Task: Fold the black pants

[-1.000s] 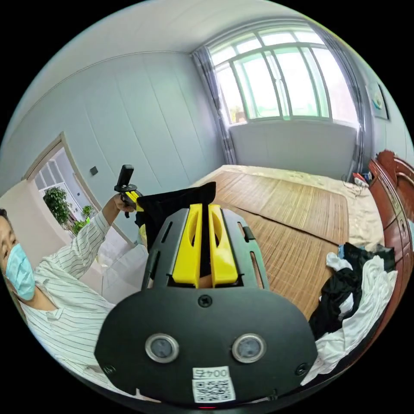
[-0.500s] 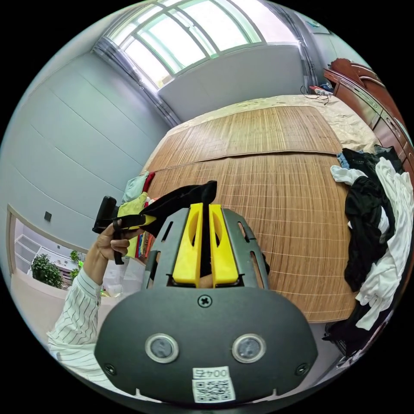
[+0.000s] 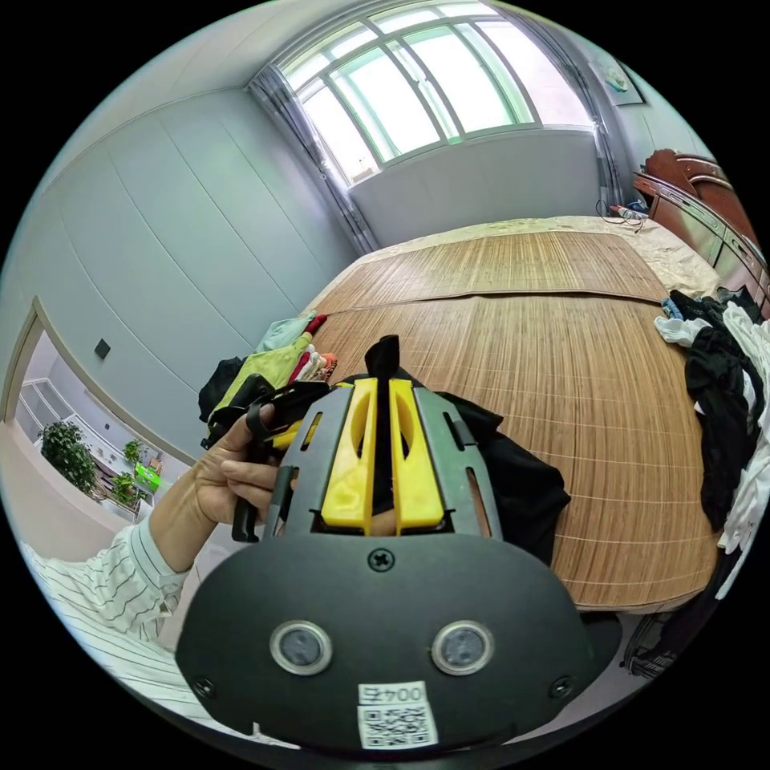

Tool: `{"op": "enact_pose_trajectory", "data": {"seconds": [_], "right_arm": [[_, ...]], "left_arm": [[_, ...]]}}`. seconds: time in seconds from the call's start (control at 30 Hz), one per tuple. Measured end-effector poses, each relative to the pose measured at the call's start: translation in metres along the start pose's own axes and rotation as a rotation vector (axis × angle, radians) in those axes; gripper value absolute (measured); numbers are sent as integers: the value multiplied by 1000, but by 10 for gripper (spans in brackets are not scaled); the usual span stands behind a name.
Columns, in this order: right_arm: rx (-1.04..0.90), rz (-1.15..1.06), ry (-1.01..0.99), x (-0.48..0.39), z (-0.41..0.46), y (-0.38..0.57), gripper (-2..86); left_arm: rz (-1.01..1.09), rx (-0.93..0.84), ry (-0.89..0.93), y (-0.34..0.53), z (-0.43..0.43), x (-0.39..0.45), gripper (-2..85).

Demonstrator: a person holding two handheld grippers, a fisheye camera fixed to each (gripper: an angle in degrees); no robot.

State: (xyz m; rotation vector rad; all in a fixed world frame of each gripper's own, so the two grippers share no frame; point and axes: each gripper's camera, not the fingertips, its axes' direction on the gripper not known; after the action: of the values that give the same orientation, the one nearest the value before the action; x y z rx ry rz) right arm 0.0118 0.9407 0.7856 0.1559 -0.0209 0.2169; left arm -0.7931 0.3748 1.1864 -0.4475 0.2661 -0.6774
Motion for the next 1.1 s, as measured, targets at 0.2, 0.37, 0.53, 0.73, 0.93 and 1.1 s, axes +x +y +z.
{"op": "enact_pose_trajectory", "data": {"seconds": [0.2,0.37,0.53,0.73,0.93,1.1], "right_arm": [[-2,-3,-62,4,8,23,39],[16,0,-164,10,1,32,41],[41,37,-286,11,-3,40,54],[43,-77,-254,-27,-5,50,78],[-11,-231,-92,-74,0,54,80],[-29,-312,-22,-100,1,60,64]], "left_arm": [[-44,28,89,65,-6,-38,44],[48,33,225,100,-5,-32,101],[131,32,297,129,-3,-6,148],[191,35,232,156,2,33,180],[254,7,88,171,14,80,168],[97,59,-19,168,19,82,54]]}}
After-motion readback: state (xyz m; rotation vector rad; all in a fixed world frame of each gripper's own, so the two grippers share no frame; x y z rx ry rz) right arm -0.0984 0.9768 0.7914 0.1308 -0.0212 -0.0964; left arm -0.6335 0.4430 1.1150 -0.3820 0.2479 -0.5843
